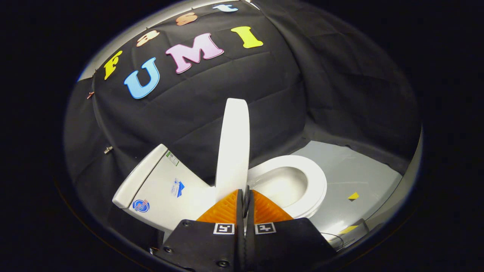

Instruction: Open the toilet lid.

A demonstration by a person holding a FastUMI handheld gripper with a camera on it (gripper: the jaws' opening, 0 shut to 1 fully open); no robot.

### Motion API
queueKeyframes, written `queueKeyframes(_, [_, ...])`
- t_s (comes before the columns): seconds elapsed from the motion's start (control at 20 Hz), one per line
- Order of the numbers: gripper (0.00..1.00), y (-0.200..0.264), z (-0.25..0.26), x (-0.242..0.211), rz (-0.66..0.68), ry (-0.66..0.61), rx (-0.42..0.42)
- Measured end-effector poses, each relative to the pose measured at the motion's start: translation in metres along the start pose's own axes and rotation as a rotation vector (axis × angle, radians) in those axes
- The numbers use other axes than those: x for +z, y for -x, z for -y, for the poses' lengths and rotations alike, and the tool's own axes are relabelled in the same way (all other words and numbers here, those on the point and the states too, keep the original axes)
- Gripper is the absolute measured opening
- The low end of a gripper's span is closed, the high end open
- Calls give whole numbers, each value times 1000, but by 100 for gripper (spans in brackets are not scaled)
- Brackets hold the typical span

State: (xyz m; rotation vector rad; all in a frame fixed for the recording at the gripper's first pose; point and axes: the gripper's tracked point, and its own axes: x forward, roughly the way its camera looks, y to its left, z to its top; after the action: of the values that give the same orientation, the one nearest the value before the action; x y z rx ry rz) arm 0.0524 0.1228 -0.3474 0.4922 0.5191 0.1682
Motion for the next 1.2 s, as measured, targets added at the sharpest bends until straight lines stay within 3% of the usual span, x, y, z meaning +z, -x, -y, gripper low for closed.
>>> queueKeyframes(1.2, [5,19,-131,-5,292,453,1])
